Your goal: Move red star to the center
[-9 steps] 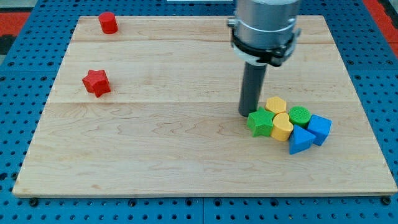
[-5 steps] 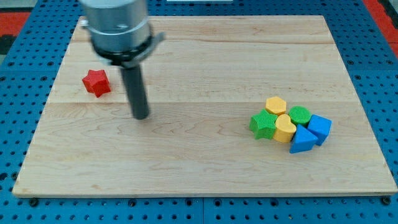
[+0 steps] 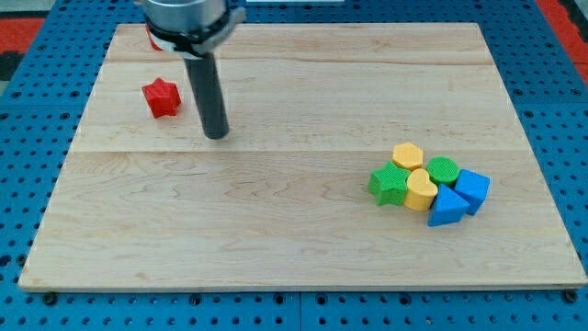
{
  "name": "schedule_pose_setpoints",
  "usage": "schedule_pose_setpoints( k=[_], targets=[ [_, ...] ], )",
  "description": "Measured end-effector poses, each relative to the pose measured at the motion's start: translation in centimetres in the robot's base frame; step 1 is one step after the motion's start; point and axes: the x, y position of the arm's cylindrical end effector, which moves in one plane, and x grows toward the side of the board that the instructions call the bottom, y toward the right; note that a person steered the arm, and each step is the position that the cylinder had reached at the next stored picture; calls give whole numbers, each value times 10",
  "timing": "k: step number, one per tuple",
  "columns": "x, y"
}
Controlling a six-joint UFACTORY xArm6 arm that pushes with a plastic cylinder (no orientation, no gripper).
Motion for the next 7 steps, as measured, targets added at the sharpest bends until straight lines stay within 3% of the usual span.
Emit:
schedule_pose_setpoints(
  k=[1, 2, 3, 4, 5, 7],
  targets=[
    [6, -23],
    [1, -96],
    [-30, -138],
    [-71, -138],
    [-76, -112],
    [-72, 30]
  ],
)
